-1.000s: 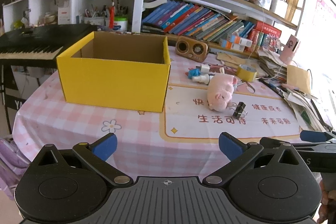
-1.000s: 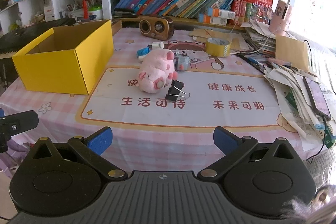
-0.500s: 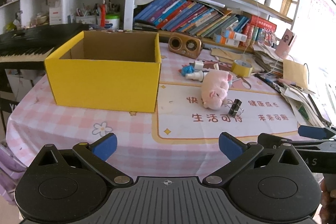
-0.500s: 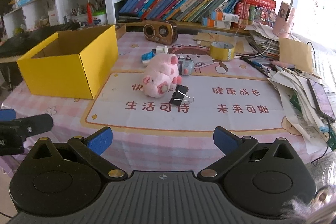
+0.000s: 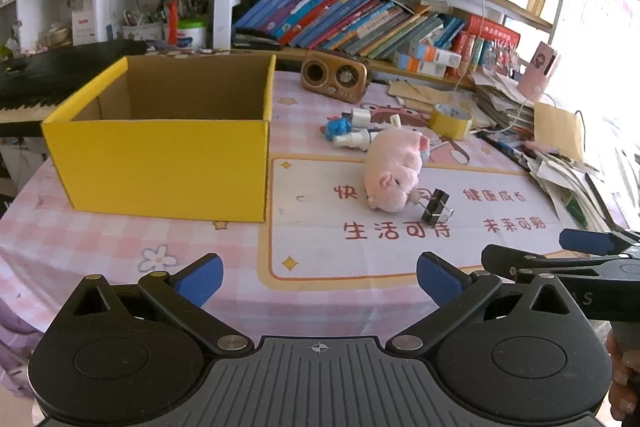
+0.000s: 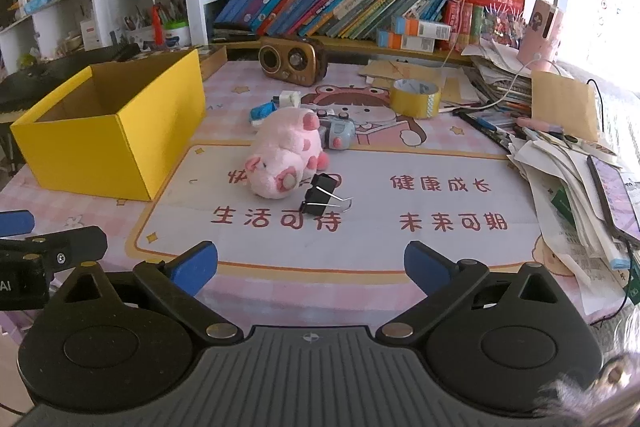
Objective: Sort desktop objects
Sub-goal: 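Move the right gripper toward the black binder clip beside the pig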
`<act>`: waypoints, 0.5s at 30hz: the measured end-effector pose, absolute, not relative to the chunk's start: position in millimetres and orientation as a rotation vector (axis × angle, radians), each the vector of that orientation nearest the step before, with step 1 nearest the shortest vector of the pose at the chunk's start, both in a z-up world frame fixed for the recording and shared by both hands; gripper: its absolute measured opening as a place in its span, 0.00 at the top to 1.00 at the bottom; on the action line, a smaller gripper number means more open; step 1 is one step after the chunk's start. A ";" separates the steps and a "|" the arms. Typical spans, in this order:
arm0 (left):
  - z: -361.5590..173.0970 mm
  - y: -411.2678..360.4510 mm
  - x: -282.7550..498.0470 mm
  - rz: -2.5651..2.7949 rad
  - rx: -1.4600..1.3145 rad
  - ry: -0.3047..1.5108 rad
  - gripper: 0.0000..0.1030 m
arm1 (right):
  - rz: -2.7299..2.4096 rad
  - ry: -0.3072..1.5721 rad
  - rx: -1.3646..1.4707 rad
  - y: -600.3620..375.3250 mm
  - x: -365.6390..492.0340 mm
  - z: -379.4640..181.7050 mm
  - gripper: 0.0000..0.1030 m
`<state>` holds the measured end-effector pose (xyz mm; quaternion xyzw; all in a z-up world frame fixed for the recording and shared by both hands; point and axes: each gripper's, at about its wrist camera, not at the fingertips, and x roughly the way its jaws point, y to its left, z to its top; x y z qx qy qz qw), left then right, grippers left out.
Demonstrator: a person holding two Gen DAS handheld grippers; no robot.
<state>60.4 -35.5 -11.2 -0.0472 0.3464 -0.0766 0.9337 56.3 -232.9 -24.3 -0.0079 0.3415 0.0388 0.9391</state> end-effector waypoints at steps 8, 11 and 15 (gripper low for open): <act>-14.3 -46.1 79.6 -0.185 -0.128 0.716 0.00 | 0.107 0.713 -0.028 -242.7 79.1 -27.5 0.02; -14.5 -52.6 87.2 -0.191 -0.123 0.717 0.00 | 0.121 0.715 -0.030 -246.6 89.0 -28.0 0.04; -13.6 -60.0 97.0 -0.185 -0.124 0.713 0.00 | 0.135 0.720 -0.027 -254.3 103.5 -28.5 0.05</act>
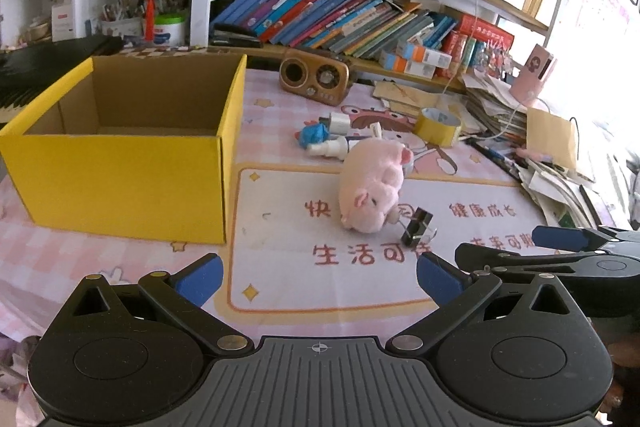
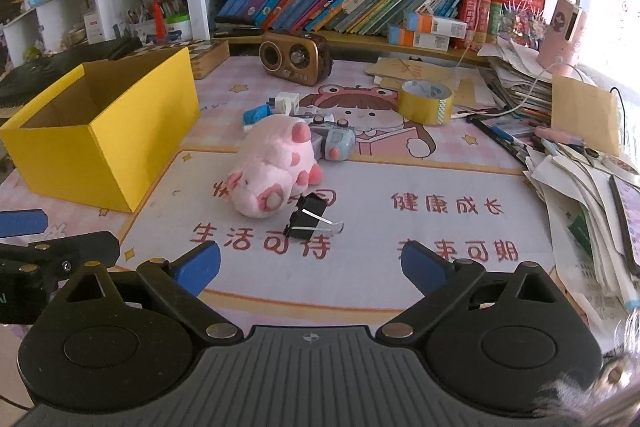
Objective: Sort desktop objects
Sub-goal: 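Move the right gripper toward the black binder clip beside the pig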
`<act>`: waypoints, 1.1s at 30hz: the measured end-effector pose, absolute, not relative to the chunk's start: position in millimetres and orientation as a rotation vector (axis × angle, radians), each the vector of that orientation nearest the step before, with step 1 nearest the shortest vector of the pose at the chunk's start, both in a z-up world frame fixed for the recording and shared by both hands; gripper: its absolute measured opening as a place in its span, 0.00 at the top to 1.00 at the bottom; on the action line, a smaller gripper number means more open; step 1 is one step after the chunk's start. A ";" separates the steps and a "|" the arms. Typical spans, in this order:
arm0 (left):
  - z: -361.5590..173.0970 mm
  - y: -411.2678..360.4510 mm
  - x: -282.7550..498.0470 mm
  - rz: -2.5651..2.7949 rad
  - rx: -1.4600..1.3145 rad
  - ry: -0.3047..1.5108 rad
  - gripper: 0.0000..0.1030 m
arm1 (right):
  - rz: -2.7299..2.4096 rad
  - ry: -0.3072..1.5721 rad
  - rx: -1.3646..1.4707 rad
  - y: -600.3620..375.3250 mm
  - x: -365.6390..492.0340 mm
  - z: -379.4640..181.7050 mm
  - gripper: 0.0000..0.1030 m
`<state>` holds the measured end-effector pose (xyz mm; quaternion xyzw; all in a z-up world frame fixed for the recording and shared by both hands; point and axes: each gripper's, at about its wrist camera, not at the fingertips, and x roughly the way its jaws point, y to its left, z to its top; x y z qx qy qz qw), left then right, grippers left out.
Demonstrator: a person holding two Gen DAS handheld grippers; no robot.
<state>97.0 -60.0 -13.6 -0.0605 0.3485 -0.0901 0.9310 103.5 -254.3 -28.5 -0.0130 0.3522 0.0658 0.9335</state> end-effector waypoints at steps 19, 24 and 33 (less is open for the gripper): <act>-16.2 -89.5 126.0 -0.009 -0.159 0.746 0.00 | 0.325 0.800 -0.078 -280.2 173.7 -44.7 0.23; -15.6 -90.3 130.8 0.056 -0.164 0.755 0.00 | 0.387 0.849 -0.097 -276.6 197.1 -58.7 0.33; -16.1 -96.1 141.2 0.120 -0.150 0.785 0.00 | 0.499 0.929 -0.171 -262.6 225.7 -80.8 0.48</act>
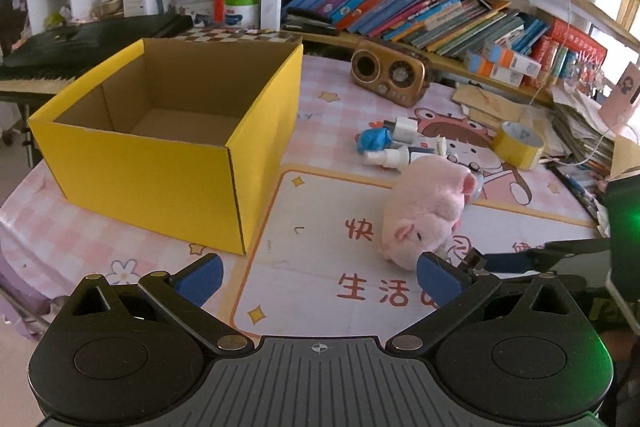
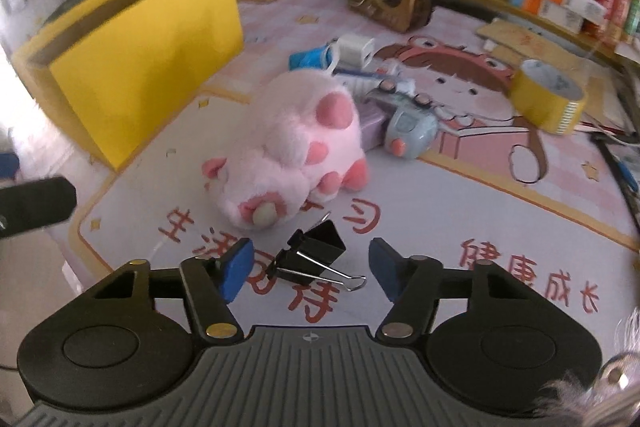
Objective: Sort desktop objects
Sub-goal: 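Move the right gripper toward the black binder clip beside the pig, then close the right gripper on the black binder clip while the left gripper approaches the pig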
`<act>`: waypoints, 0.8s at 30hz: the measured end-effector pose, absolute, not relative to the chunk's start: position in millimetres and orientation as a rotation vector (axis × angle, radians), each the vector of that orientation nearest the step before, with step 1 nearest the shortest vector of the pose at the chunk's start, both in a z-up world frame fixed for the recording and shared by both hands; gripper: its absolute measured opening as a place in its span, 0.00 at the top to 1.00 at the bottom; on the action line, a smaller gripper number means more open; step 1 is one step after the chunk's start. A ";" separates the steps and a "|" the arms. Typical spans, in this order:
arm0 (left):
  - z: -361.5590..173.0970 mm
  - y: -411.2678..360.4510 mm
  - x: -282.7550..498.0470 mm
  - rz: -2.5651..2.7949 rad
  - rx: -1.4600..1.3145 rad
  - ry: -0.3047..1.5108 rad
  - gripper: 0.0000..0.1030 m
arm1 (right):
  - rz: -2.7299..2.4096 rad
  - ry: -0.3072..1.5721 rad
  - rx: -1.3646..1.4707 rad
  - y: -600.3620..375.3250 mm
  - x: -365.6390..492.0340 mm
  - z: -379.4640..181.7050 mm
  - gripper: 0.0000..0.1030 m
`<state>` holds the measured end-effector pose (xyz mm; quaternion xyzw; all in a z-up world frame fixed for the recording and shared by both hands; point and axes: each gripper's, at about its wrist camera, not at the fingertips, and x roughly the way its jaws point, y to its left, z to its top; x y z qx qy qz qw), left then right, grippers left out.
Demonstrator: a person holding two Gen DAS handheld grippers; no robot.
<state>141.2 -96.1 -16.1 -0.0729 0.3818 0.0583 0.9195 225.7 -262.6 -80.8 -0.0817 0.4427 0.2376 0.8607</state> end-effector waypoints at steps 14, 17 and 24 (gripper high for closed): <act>-18.5 -130.1 177.4 0.023 -0.127 0.789 0.00 | 0.473 0.864 -0.131 -305.5 241.8 -61.7 0.65; -21.8 -140.1 190.3 -0.009 -0.114 0.793 0.00 | 0.431 0.842 -0.088 -324.6 245.5 -54.8 0.65; -39.7 -158.0 223.7 -0.053 -0.073 0.813 0.00 | 0.385 0.821 -0.051 -351.4 250.3 -50.7 0.65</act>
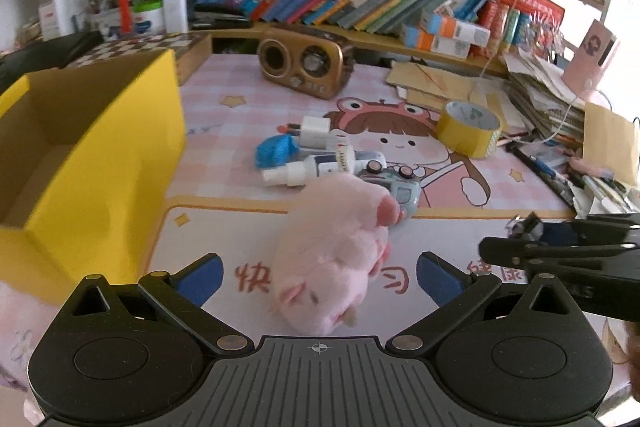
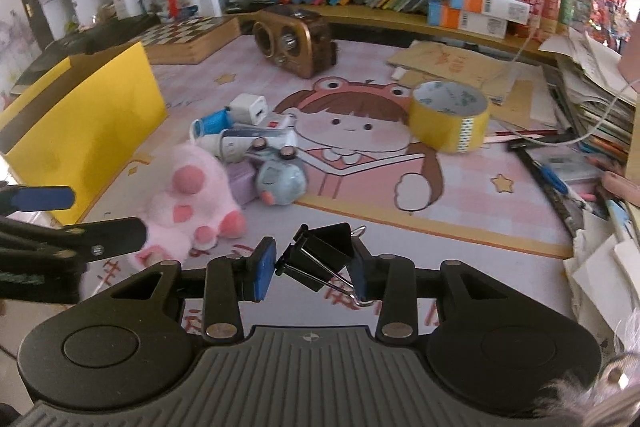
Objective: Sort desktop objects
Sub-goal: 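Close the right gripper on the black binder clip while the left gripper approaches the pig, then close the left gripper on the pink plush pig and lift it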
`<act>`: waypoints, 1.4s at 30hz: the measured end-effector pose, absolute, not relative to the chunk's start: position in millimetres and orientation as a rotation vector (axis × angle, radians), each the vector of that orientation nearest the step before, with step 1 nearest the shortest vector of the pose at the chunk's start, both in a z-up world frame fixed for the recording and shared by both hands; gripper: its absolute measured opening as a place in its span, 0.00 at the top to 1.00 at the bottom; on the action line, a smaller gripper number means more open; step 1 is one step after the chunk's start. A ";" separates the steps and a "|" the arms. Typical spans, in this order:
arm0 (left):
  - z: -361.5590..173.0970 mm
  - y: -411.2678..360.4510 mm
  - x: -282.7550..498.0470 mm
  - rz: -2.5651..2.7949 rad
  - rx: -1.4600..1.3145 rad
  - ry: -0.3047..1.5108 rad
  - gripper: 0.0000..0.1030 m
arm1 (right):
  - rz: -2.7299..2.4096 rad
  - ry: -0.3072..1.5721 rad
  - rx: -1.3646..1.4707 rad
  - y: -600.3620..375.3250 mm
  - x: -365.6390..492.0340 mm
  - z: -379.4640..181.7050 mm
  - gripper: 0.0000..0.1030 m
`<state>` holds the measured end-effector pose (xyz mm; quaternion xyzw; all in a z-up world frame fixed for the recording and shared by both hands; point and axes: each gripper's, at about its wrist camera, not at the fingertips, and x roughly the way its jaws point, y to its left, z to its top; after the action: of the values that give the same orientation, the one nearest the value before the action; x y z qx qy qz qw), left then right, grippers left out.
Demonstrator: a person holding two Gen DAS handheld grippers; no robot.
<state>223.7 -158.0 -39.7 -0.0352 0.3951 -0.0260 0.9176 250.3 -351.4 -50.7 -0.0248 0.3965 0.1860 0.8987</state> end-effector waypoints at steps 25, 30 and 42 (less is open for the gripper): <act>-51.0 -168.8 233.1 -0.010 -0.026 0.785 0.38 | 0.383 0.805 -0.058 -363.2 242.0 -48.5 0.65; -30.4 -157.1 215.3 0.011 -0.079 0.732 0.38 | 0.398 0.799 -0.046 -361.5 238.9 -45.6 0.65; 8.6 -128.8 166.1 0.001 -0.146 0.619 0.38 | 0.465 0.771 -0.001 -338.7 223.8 -23.9 0.65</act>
<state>166.1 -128.8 8.6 -0.0717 0.3041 0.0003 0.9499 223.8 -338.7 -23.9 -0.0004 0.3727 0.2247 0.9003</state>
